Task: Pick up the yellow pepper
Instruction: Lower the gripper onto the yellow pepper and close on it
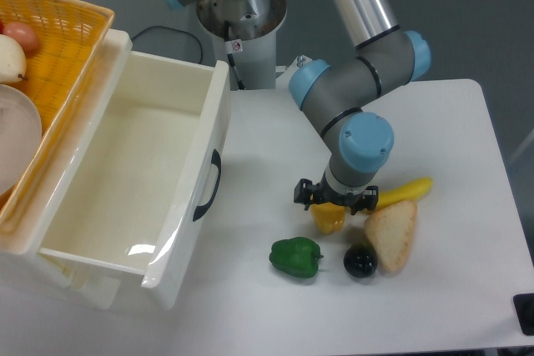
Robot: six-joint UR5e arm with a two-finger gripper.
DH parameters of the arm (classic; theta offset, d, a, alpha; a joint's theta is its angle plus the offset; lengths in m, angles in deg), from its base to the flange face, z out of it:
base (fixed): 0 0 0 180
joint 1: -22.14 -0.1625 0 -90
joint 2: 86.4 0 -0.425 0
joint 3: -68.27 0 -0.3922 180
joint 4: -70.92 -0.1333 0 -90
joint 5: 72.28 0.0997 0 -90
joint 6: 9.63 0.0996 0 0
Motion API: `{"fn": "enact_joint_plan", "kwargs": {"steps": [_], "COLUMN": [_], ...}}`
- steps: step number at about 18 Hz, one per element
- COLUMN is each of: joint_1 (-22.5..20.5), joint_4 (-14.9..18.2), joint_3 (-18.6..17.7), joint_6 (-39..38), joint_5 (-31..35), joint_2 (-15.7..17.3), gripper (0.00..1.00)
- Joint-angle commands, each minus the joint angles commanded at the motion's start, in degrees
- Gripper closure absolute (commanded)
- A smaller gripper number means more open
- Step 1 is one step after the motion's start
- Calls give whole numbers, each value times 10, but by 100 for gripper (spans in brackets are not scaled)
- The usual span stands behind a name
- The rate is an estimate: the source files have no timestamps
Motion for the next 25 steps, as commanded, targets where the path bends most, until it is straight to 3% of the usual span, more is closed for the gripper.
{"fn": "enact_joint_plan", "kwargs": {"steps": [9, 10, 18, 23, 24, 25], "joint_1": [0, 0, 0, 0, 0, 1], "joint_4": [-2, -2, -5, -5, -4, -5], "joint_3": [-2, -2, 1, 12, 16, 14], "joint_6": [0, 0, 1, 4, 4, 6], "joint_5": [0, 0, -1, -3, -3, -4], "joint_2": [-5, -6, -9, -6, -5, -4], "gripper": [0, 4, 58, 71, 91, 92]}}
